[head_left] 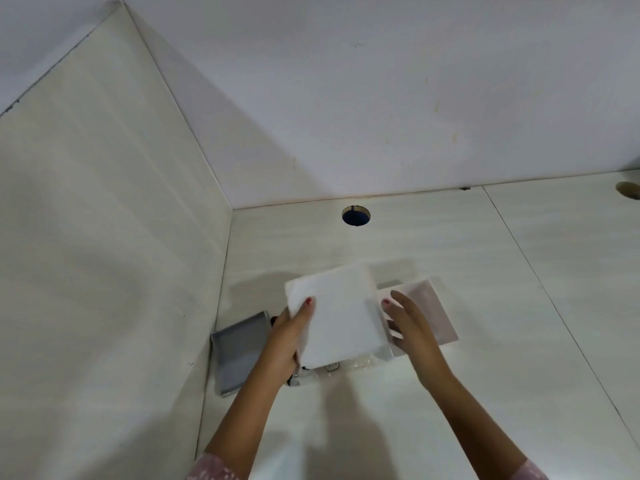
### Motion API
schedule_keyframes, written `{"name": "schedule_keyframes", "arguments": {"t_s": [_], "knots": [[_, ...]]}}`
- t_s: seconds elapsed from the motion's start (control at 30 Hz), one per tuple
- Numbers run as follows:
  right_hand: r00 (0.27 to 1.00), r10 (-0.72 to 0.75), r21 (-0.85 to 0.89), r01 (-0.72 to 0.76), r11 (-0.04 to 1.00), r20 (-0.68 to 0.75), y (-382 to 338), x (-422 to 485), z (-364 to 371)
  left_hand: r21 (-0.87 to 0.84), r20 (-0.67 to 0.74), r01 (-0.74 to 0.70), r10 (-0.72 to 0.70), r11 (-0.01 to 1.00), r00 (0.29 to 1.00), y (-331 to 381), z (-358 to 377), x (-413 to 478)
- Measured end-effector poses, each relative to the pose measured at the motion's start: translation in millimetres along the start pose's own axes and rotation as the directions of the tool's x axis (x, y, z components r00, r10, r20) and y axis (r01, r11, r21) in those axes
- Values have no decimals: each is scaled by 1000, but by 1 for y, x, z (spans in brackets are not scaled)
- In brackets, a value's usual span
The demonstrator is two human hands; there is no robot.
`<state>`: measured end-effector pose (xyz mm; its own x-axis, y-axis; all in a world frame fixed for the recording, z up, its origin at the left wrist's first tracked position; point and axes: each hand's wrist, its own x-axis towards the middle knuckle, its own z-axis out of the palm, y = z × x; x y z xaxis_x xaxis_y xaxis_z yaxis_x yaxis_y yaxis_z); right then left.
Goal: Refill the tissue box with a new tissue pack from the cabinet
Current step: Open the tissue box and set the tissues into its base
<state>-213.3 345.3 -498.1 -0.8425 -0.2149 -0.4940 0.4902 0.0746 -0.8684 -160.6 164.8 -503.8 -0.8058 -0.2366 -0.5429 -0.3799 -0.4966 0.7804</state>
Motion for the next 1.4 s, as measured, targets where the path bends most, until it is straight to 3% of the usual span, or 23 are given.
{"name": "schedule_keyframes", "arguments": {"t_s": [0.07, 0.17, 0.33, 0.47, 0.57, 0.67, 0.73, 0.8, 0.87, 0.93, 1.0, 1.1, 1.17, 1.2, 1.23, 1.3, 1.37, 1.4], "knots": [[991, 131, 125, -132, 983, 15, -8, 8, -9, 6, 81, 79, -80, 997, 994, 2, 22, 6], [986, 167, 213, -157, 964, -27, -17, 15, -30, -8, 71, 249, -247, 969, 966, -12, 57, 25], [970, 108, -160, -145, 976, -219, -18, 36, -70, 56, 56, 357, -360, 932, 931, -34, 95, 42], [960, -16, -395, -99, 913, -278, -6, 48, -90, 287, 63, 358, -390, 889, 919, -30, 102, 45], [938, -98, -468, -75, 880, -333, 3, 50, -93, 540, 18, 238, -294, 808, 956, -25, 99, 45], [926, -163, -551, -56, 833, -340, 13, 52, -89, 703, -7, 14, -13, 711, 1000, -31, 94, 42], [930, -168, -555, -45, 831, -327, 17, 53, -86, 780, 71, -154, 158, 606, 985, -39, 91, 40], [927, -176, -566, -46, 823, -332, 25, 58, -86, 818, 246, -359, 292, 450, 924, -47, 88, 39], [923, -162, -591, -83, 802, -349, 31, 60, -84, 843, 462, -529, 369, 101, 807, -54, 85, 42], [929, -151, -603, -90, 793, -338, 37, 61, -84, 763, 646, -585, 345, -275, 681, -62, 82, 47], [936, -159, -618, -74, 783, -313, 39, 58, -83, 708, 694, -572, 260, -415, 671, -65, 82, 46], [902, -316, -666, 45, 745, -293, 34, 43, -83, 697, 683, -543, 203, -469, 702, -63, 81, 48], [827, -528, -786, 193, 587, -191, 24, 34, -88, 696, 691, -546, 230, -467, 685, -62, 80, 51], [819, -567, -841, 244, 482, -88, 20, 33, -92, 703, 693, -561, 244, -438, 678, -61, 81, 51], [844, -536, -876, 270, 399, 16, 16, 32, -94, 708, 694, -581, 245, -400, 677, -60, 83, 51], [922, -358, -905, 272, 327, 147, 11, 34, -94, 725, 685, -631, 194, -277, 702, -59, 90, 47], [953, -250, -922, 243, 302, 170, 11, 38, -93, 772, 626, -607, 62, -188, 778, -58, 96, 45], [957, -236, -925, 235, 297, 168, 13, 40, -91, 793, 590, -575, 18, -202, 807, -58, 97, 45]]}}
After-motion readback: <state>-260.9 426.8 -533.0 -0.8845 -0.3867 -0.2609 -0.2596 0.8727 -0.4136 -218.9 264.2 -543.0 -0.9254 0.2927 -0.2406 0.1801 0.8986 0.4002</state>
